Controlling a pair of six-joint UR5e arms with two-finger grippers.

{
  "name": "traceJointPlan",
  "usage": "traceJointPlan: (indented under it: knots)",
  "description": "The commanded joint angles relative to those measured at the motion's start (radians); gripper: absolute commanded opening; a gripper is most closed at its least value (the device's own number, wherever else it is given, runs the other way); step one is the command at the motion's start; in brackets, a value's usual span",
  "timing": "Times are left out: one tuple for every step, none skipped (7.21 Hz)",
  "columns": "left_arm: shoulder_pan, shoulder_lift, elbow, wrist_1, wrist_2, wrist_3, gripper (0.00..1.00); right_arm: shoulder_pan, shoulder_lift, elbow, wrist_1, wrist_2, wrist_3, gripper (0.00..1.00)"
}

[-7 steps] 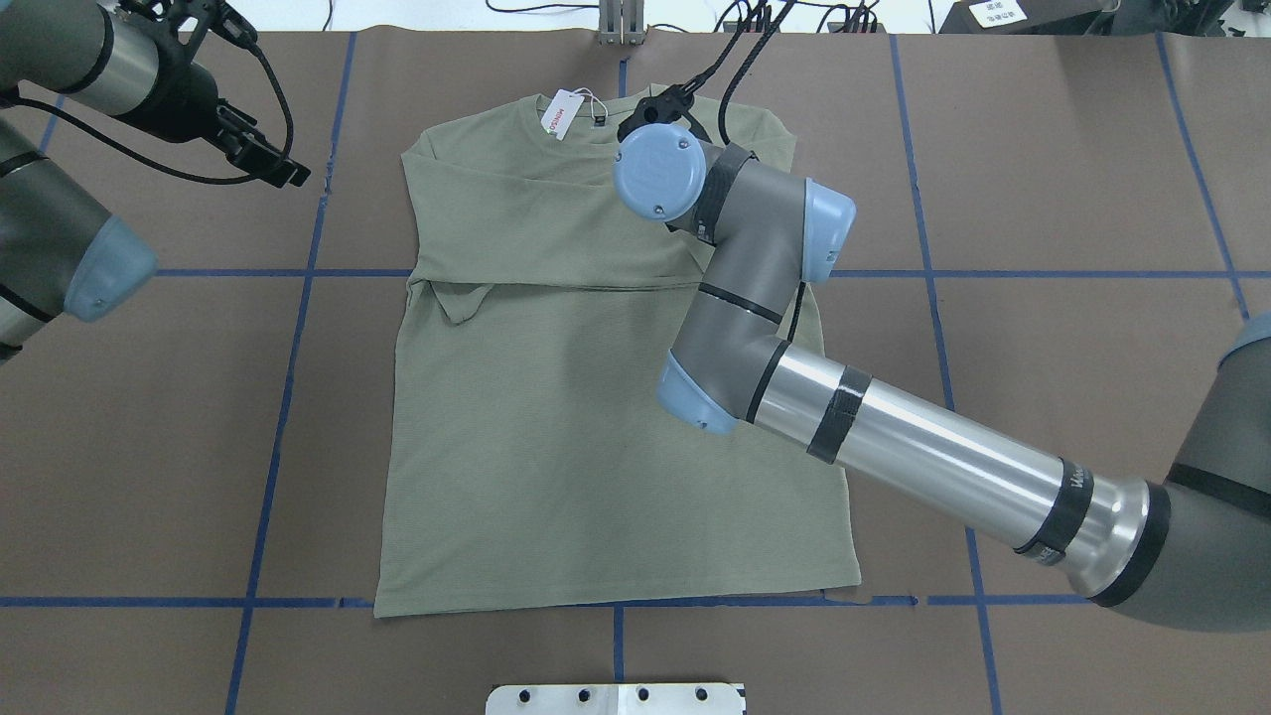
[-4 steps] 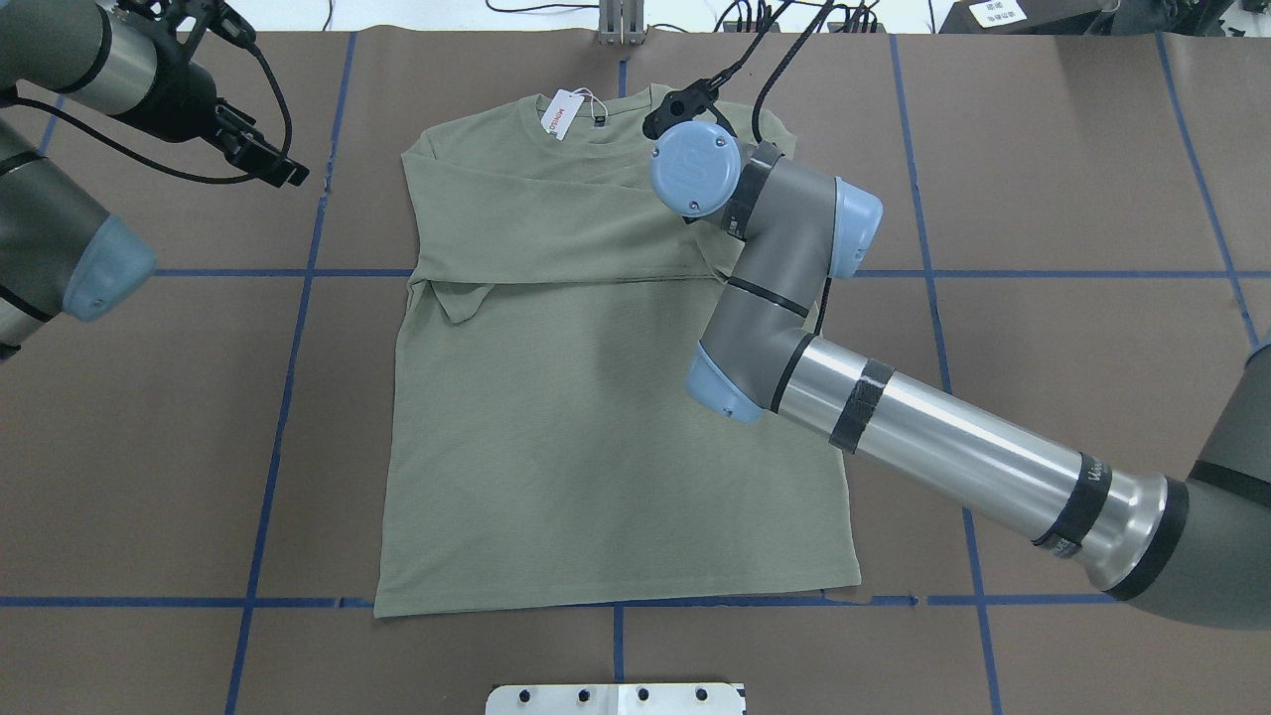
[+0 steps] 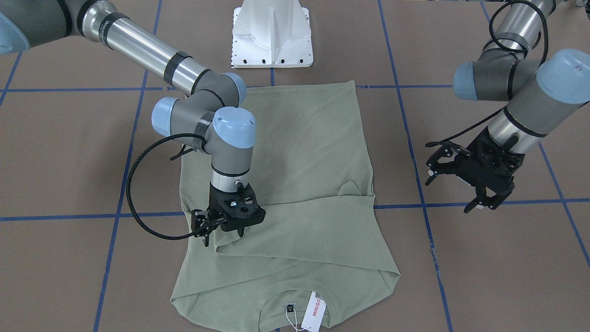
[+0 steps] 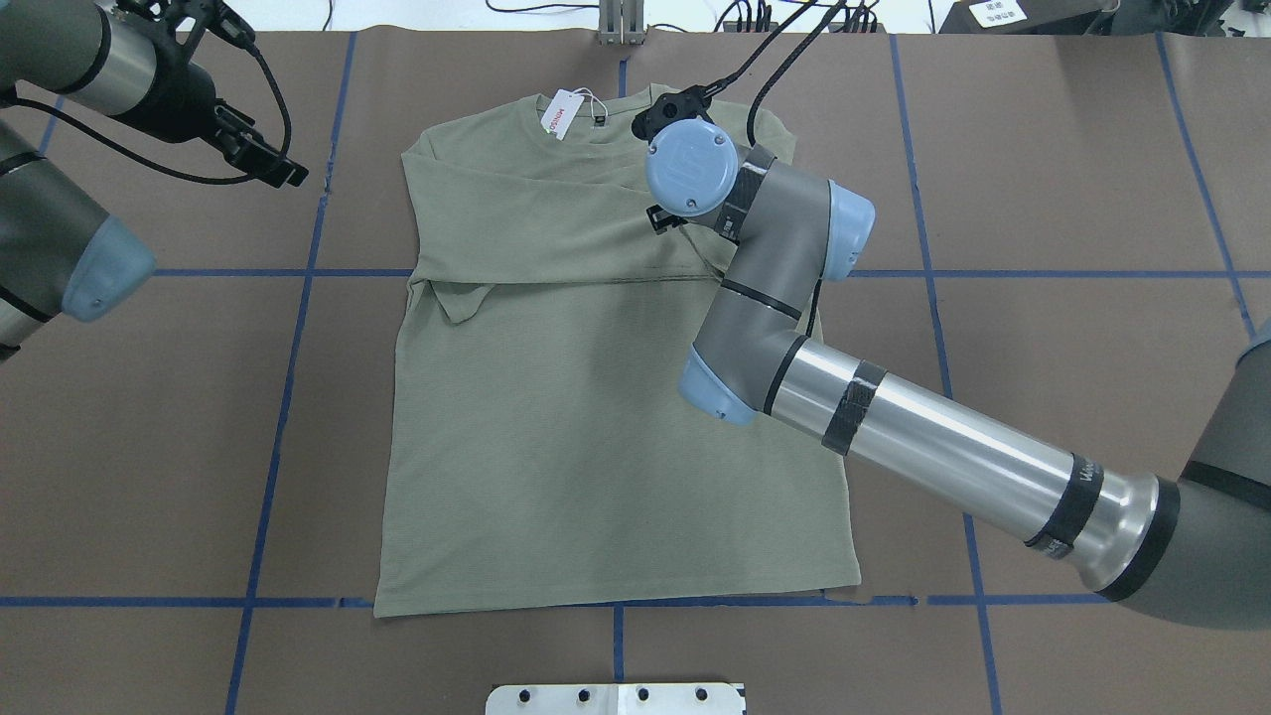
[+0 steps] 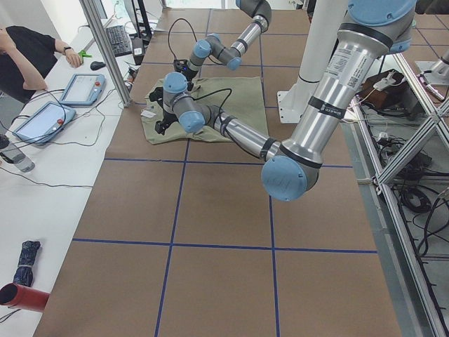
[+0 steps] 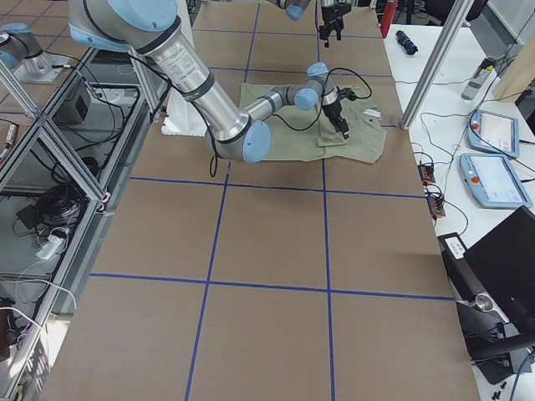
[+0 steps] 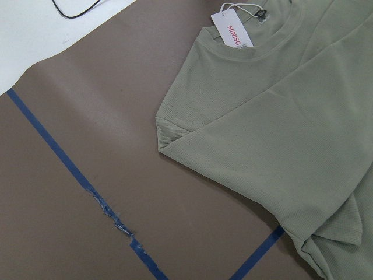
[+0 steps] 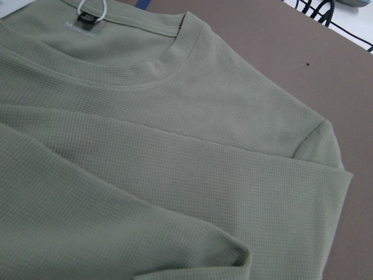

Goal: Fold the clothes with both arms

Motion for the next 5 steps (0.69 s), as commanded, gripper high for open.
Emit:
traceJointPlan:
  knots:
    - [0.001,0.005,0.002,0.0,-0.002,0.0,1.0,-0.035,0.0,-0.002,-0.003,0.005,0.04,0.91]
    - [0.001,0.006,0.005,-0.012,0.0,0.0,1.0,-0.043,-0.003,-0.002,-0.006,0.003,0.035,0.82]
    - [0.001,0.018,0.008,-0.027,0.0,0.0,1.0,-0.043,0.0,-0.003,-0.011,0.0,0.031,0.69]
    - [0.001,0.025,0.009,-0.044,-0.002,0.0,1.0,-0.043,0.0,-0.003,-0.012,0.0,0.029,0.58]
    - [0.001,0.029,0.008,-0.046,-0.002,0.0,1.0,-0.043,0.014,-0.012,-0.014,-0.005,0.029,0.47]
